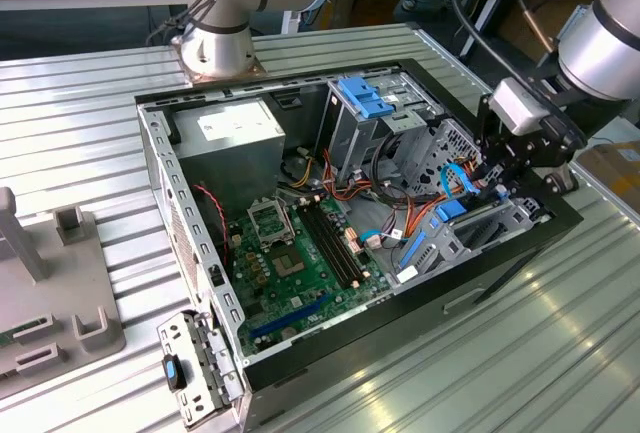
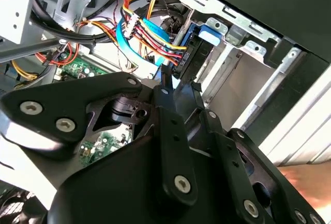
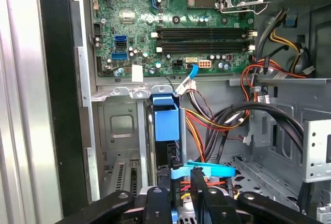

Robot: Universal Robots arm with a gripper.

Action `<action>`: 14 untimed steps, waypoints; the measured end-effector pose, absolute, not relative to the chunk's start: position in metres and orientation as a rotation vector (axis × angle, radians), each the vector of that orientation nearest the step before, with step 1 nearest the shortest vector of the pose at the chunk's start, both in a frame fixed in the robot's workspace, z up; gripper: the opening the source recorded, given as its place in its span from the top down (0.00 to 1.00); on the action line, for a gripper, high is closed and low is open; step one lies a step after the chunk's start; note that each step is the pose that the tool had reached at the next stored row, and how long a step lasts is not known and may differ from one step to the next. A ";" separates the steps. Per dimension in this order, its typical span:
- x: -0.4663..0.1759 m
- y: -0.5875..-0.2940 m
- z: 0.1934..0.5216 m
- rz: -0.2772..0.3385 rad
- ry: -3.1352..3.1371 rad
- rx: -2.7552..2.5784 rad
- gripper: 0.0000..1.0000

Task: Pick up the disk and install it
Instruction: 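Insert the second disk wire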

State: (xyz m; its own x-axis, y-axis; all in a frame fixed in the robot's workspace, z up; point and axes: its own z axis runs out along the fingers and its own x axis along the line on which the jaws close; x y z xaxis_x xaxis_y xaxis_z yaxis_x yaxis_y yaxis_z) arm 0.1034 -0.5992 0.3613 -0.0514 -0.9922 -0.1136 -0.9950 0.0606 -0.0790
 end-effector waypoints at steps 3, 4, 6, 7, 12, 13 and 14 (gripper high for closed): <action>0.102 -0.599 0.363 0.030 2.182 -2.063 0.70; 0.102 -0.598 0.364 0.029 2.182 -2.063 0.70; 0.101 -0.597 0.373 0.026 2.180 -2.061 0.70; 0.101 -0.597 0.378 0.022 2.179 -2.060 0.70; 0.093 -0.585 0.384 0.009 2.174 -2.057 0.70; 0.090 -0.579 0.384 0.006 2.175 -2.058 0.70; 0.090 -0.576 0.385 -0.002 2.178 -2.062 0.70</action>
State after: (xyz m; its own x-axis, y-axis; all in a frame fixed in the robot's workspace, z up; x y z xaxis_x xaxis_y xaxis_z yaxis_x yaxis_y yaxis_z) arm 0.0904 -0.5760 0.3846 -0.0492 -0.9936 -0.1021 -0.9934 0.0593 -0.0986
